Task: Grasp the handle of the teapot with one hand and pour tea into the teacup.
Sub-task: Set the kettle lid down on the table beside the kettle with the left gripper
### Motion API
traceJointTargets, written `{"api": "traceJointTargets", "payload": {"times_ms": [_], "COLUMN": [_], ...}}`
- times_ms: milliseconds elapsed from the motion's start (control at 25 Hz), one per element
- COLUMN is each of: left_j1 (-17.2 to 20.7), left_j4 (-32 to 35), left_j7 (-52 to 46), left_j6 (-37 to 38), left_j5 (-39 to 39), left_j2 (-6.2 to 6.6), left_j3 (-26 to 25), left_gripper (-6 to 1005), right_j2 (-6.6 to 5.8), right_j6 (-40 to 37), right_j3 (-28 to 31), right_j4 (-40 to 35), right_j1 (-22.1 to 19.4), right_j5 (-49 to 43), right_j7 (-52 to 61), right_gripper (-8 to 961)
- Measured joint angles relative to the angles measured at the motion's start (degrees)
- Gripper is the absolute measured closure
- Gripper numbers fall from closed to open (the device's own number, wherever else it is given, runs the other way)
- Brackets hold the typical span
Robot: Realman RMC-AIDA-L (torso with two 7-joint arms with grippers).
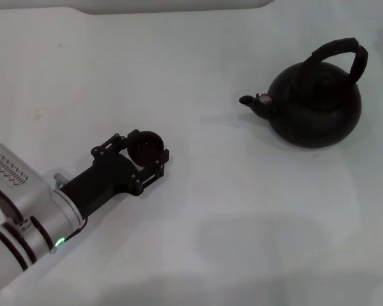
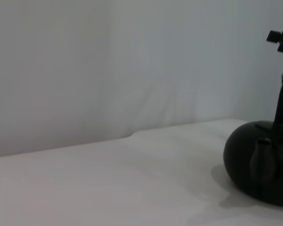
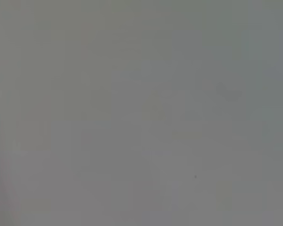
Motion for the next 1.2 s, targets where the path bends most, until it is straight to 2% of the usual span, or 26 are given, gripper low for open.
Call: {"api": "traceJointTargets", "payload": {"times_ms": [1040, 1200], "left_j1": [-0.3, -0.4], "left_j4": [1.6, 1.6], "left_j7": [0.1, 0.2], "left_j6": [2.7, 2.7], "left_j5": [-0.6, -0.6], "left_j2": [0.06, 0.06], "left_j3": [-0.8, -0.8], "left_gripper": [298, 260], "right_j2": [0.00, 0.00], "right_j6": [-0.1, -0.1], "right_j3": [0.0, 0.0], "right_j4": [0.0, 0.0], "right_j1": [-0.1, -0.1], "right_j5": [0.0, 0.0], "right_j7": [0.4, 0.4], "right_gripper": [83, 84]}}
